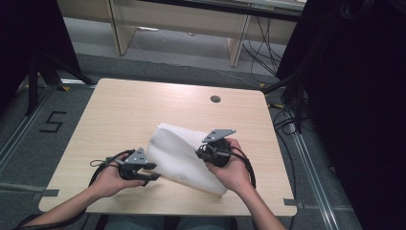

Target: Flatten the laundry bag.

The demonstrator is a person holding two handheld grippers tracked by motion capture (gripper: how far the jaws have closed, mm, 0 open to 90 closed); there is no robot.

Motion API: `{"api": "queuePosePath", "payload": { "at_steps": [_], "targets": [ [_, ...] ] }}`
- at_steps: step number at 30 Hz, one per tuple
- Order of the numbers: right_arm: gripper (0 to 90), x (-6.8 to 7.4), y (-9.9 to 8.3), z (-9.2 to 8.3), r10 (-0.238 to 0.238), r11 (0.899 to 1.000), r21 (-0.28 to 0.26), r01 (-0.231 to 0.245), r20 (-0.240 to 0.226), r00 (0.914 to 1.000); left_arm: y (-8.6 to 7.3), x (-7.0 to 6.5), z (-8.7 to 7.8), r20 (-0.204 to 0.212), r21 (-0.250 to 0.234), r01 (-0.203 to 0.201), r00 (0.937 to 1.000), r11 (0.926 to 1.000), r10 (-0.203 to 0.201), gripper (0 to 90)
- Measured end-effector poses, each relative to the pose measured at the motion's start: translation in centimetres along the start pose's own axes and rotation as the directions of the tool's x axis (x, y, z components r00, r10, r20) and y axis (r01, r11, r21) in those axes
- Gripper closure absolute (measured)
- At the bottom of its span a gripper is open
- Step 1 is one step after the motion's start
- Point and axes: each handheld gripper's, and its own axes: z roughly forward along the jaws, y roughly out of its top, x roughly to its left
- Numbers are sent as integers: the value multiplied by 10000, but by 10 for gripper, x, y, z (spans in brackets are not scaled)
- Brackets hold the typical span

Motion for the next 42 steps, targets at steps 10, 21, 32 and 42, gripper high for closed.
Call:
{"api": "queuePosePath", "payload": {
  "at_steps": [10, 21, 32, 42],
  "targets": [
    [884, 23, -8, -4, -85, 10000, -48, 82, -723, 9973, -8, 1, -26, -124, -266, 526, 9985, 9983, -529, 528],
    [884, 43, -15, 0, -154, 9986, 485, 230, -1509, 9884, -26, -1, -69, -259, -763, 986, 9946, 9922, -1009, 525],
    [878, 67, -32, 16, -758, 9841, 1349, 1155, -2696, 9600, -32, 12, -89, -725, -1220, 1437, 9855, 9821, -1532, 526],
    [865, 81, -47, 38, -770, 9602, 2229, 1685, -3686, 9264, -23, 12, -79, -115, -1560, 2023, 9784, 9668, -2066, 524]
  ]
}}
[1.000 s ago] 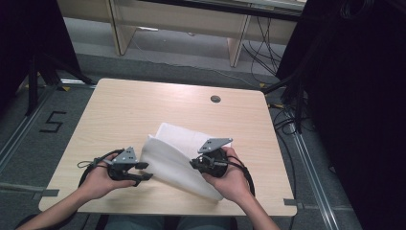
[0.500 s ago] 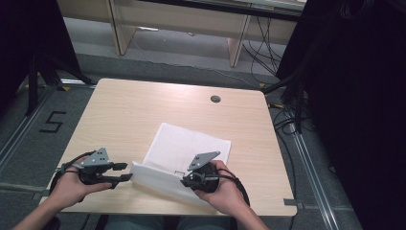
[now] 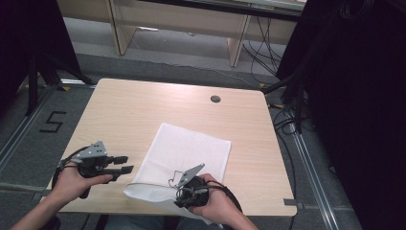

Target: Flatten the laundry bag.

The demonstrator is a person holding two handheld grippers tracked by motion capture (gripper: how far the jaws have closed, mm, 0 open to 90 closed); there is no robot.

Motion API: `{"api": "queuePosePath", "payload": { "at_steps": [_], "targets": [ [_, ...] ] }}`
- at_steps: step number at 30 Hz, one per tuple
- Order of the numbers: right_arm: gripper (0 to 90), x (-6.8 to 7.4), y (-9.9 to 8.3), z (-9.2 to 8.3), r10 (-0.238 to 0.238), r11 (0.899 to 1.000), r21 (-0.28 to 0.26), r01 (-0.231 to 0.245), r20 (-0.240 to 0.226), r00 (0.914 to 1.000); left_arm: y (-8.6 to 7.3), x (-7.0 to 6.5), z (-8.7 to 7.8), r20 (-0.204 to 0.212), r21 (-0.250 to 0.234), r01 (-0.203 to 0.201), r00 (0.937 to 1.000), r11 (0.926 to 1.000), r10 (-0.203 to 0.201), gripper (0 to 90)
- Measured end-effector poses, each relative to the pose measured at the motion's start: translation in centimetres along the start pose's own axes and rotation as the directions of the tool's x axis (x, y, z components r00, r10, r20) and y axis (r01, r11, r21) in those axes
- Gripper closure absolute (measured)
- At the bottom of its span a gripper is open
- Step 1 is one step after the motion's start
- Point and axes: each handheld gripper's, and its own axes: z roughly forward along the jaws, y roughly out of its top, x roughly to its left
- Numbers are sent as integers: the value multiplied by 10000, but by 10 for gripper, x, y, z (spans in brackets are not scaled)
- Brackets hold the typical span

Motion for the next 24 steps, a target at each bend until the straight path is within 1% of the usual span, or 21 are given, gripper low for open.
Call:
{"api": "queuePosePath", "payload": {
  "at_steps": [1, 2, 3, 4, 5, 6, 7, 8, 9, 10, 11, 12, 13, 14, 15, 16, 18, 20, 21, 23, 24],
  "targets": [
    [857, 0, 0, 2, 4, 10000, 75, -3, -120, 9999, 0, 0, 0, 0, 0, 0, 10000, 10000, 0, 525],
    [849, 0, -1, 4, 12, 9998, 188, -10, -142, 9999, 1, -9, 14, 420, 489, -359, 9985, 9982, 338, 527],
    [840, 0, -1, 5, 1, 9996, 267, 5, -206, 9998, 1, -9, 14, 420, 489, -359, 9985, 9982, 338, 531],
    [832, 0, -2, 7, -67, 9996, 266, 70, -115, 9999, 2, -15, 28, 879, 1206, -910, 9929, 9885, 807, 534],
    [824, 1, -2, 7, 104, 9993, 355, -96, -235, 9997, 1, -20, 35, 925, 1514, -869, 9930, 9847, 734, 544],
    [824, 1, -2, 7, 104, 9993, 355, -96, -235, 9997, 1, -20, 35, 925, 1514, -869, 9930, 9847, 734, 554],
    [798, 0, -3, 8, 69, 9991, 409, -55, -354, 9993, -1, -24, 46, 1104, 2249, -1330, 9877, 9653, 1104, 563],
    [781, 1, -4, 8, 136, 9990, 425, -117, -449, 9989, -2, -25, 51, 1201, 2549, -1516, 9849, 9550, 1243, 566],
    [744, 1, -4, 9, 212, 9989, 441, -187, -585, 9981, -3, -25, 55, 1155, 2817, -1572, 9849, 9465, 1292, 571],
    [744, 1, -4, 9, 212, 9989, 441, -187, -585, 9981, -3, -25, 55, 1155, 2817, -1572, 9849, 9465, 1292, 572],
    [665, 0, -6, 8, 178, 9990, 424, -147, -749, 9970, -5, -25, 58, 1151, 3067, -1619, 9845, 9379, 1323, 573],
    [665, 0, -6, 8, 178, 9990, 424, -147, -749, 9970, -6, -25, 61, 1141, 3253, -1751, 9828, 9293, 1453, 573],
    [607, -1, -8, 4, 263, 9995, 175, -249, -830, 9962, -7, -24, 65, 1052, 3467, -1920, 9806, 9181, 1653, 576],
    [587, -2, -8, 0, 203, 9998, 79, -197, -819, 9964, -9, -24, 66, 1016, 3575, -1903, 9811, 9143, 1645, 576],
    [575, -2, -9, -4, 426, 9991, 44, -424, -762, 9962, -9, -23, 66, 1009, 3547, -1894, 9813, 9156, 1639, 579],
    [561, -4, -10, -8, 330, 9992, -211, -348, -800, 9962, -8, -23, 66, 1030, 3522, -1973, 9798, 9149, 1717, 579],
    [546, -8, -13, -17, 869, 9954, -321, -899, -861, 9925, -9, -23, 66, 991, 3539, -1915, 9810, 9155, 1668, 580],
    [530, -16, -18, -23, 926, 9921, -810, -962, -476, 9946, -9, -24, 66, 950, 3559, -1870, 9819, 9156, 1636, 580],
    [532, -18, -21, -28, 1438, 9864, -747, -1463, -376, 9889, -9, -24, 66, 942, 3542, -1865, 9820, 9164, 1635, 580],
    [545, -27, -28, -33, 1730, 9824, -730, -1721, 60, 9849, -9, -24, 66, 951, 3525, -1898, 9814, 9164, 1667, 581],
    [545, -27, -28, -33, 1730, 9824, -730, -1721, 60, 9849, -9, -24, 66, 951, 3525, -1898, 9814, 9164, 1667, 581]
  ]
}}
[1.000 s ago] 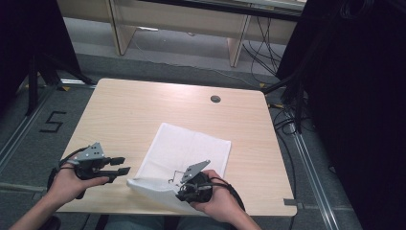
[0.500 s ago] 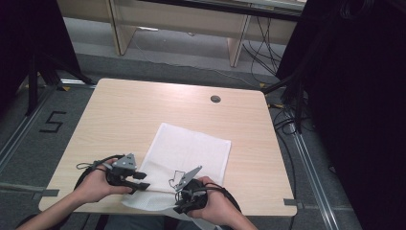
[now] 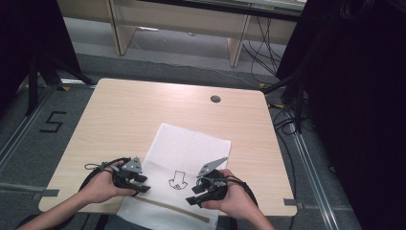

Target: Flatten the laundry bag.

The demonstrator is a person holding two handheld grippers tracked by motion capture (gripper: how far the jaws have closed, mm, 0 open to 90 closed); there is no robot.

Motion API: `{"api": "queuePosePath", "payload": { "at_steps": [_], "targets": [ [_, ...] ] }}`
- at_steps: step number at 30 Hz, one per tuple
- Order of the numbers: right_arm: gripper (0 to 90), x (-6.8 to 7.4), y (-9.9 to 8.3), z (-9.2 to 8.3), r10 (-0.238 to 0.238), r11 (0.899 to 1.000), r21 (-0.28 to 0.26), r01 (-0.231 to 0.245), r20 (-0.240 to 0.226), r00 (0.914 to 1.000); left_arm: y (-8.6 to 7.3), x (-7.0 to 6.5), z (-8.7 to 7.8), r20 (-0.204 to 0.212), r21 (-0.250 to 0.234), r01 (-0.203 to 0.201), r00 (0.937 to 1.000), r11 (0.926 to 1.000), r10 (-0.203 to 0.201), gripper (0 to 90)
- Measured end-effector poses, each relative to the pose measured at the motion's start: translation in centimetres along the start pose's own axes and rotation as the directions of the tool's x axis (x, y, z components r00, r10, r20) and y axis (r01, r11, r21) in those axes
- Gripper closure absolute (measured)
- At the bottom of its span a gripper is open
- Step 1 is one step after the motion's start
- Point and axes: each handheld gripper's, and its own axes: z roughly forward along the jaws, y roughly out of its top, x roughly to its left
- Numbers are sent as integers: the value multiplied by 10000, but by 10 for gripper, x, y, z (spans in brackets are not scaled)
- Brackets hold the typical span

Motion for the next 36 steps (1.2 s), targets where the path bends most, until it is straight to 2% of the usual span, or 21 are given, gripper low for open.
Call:
{"api": "queuePosePath", "payload": {
  "at_steps": [3, 4, 5, 6, 9, 10, 11, 12, 15, 16, 22, 23, 25, 26, 27, 28, 31, 32, 33, 34, 36],
  "targets": [
    [614, -13, -8, -3, 442, 9981, 388, -481, 945, 9945, -1, 0, 1, -8, -107, 285, 9996, 9995, -285, 580],
    [706, -21, -13, -5, 791, 9941, 637, -881, 1316, 9881, -1, 0, 1, 33, -138, 311, 9995, 9994, -311, 578],
    [706, -21, -13, -5, 791, 9941, 637, -881, 1316, 9881, -1, 0, 1, 33, -138, 311, 9995, 9994, -311, 578],
    [799, -26, -18, -6, 979, 9882, 989, -1166, 1760, 9795, -2, 0, 1, 11, -141, 276, 9996, 9995, -276, 578],
    [865, -30, -22, -5, 1083, 9827, 1259, -1359, 2051, 9727, -2, -1, 1, -10, -199, 202, 9998, 9996, -203, 579],
    [900, -33, -24, -3, 1338, 9758, 1415, -1665, 2154, 9673, -2, -3, 1, -177, -206, 153, 9997, 9997, -157, 581],
    [900, -35, -25, -2, 1251, 9756, 1485, -1618, 2296, 9652, -2, -3, 1, -177, -206, 153, 9997, 9997, -157, 581],
    [900, -35, -25, -1, 1342, 9719, 1583, -1742, 2351, 9626, -2, -1, -1, -258, 124, -434, 9987, 9990, 437, 582],
    [900, -36, -24, 1, 1461, 9672, 1665, -1919, 2534, 9563, -2, -4, 1, -282, -202, -71, 9996, 9998, 65, 584],
    [900, -39, -23, 5, 1342, 9655, 1803, -1876, 2729, 9527, -2, 0, -1, -245, 213, -403, 9989, 9990, 409, 585],
    [900, -44, -22, 10, 1410, 9576, 2023, -2053, 2924, 9458, -2, 0, -1, -283, 186, -456, 9985, 9988, 461, 591],
    [900, -44, -22, 10, 1597, 9524, 2043, -2261, 2971, 9414, -2, -2, 1, -275, -158, -70, 9996, 9999, 65, 592],
    [900, -44, -21, 11, 1584, 9545, 1990, -2222, 2930, 9429, -2, -2, 2, -303, -352, -20, 9995, 9994, 10, 593],
    [900, -45, -20, 11, 1662, 9493, 2082, -2356, 3040, 9381, -2, 2, 0, -309, 153, -410, 9987, 9990, 415, 593],
    [900, -45, -20, 11, 1662, 9493, 2082, -2356, 3040, 9381, -2, 2, 0, -309, 153, -410, 9987, 9990, 415, 593],
    [900, -48, -18, 12, 1421, 9576, 1984, -2089, 3054, 9416, -1, 2, 0, -412, 140, -353, 9985, 9993, 358, 592],
    [900, -50, -15, 13, 1600, 9540, 1940, -2285, 3149, 9355, 0, 4, 0, -437, 86, -304, 9986, 9995, 307, 591],
    [900, -55, -13, 14, 1419, 9591, 1883, -2114, 3265, 9345, 2, 6, 1, -534, 183, -404, 9977, 9990, 414, 591],
    [900, -57, -11, 15, 1483, 9579, 1859, -2189, 3328, 9313, 2, 7, 2, -553, 178, -246, 9981, 9995, 256, 591],
    [900, -58, -9, 14, 1534, 9552, 1897, -2270, 3383, 9285, 4, 8, 1, -618, 231, -388, 9973, 9990, 401, 590],
    [900, -64, -5, 15, 1399, 9592, 1844, -2144, 3494, 9265, 5, 10, 3, -658, 192, -206, 9976, 9996, 218, 591]
  ]
}}
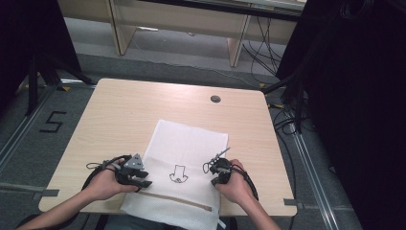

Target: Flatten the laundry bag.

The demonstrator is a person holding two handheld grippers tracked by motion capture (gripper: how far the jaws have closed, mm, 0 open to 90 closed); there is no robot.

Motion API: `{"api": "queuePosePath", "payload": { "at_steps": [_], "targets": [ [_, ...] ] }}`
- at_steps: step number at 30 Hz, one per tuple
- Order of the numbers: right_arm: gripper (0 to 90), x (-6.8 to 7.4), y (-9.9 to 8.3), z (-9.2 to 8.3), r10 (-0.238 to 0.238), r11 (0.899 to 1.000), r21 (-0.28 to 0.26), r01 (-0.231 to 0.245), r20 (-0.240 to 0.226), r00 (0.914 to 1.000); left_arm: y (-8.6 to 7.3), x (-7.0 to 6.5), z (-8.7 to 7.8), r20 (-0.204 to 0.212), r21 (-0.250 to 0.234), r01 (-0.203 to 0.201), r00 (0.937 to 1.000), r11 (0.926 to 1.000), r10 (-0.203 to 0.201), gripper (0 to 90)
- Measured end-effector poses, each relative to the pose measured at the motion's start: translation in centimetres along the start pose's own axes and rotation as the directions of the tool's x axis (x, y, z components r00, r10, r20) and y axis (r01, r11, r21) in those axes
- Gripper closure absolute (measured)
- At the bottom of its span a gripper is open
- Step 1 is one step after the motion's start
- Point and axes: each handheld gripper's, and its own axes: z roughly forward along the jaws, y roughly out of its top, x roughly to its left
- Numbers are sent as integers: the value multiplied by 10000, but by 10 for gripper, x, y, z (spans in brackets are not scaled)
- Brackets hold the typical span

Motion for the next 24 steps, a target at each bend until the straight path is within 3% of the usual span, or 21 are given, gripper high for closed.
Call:
{"api": "queuePosePath", "payload": {
  "at_steps": [2, 3, 7, 9, 10, 14, 16, 24],
  "targets": [
    [900, -3, 5, 1, 125, 9999, 30, -125, 79, 9999, 1, 2, 1, -101, -15, -65, 9999, 10000, 64, 591],
    [900, -6, 8, 2, 151, 9999, 8, -151, 132, 9998, 3, 2, 4, -207, -297, 215, 9995, 9993, -221, 591],
    [900, -17, 18, 5, 234, 9997, -107, -233, 134, 9996, 5, 5, 6, -279, -370, 490, 9984, 9981, -501, 590],
    [900, -19, 20, 6, 318, 9994, -115, -317, 139, 9994, 6, 9, 6, -363, -332, 338, 9987, 9989, -350, 590],
    [900, -23, 24, 8, 434, 9987, -280, -428, 205, 9988, 7, 9, 9, -451, -573, 612, 9969, 9965, -638, 590],
    [900, -30, 30, 10, 576, 9974, -450, -563, 296, 9979, 9, 12, 11, -617, -584, 809, 9945, 9950, -845, 590],
    [900, -31, 32, 10, 632, 9970, -464, -614, 383, 9973, 10, 14, 11, -688, -508, 610, 9955, 9968, -644, 590],
    [900, -37, 39, 14, 869, 9925, -909, -815, 568, 9946, 10, 13, 11, -805, -621, 723, 9938, 9954, -772, 587]
  ]
}}
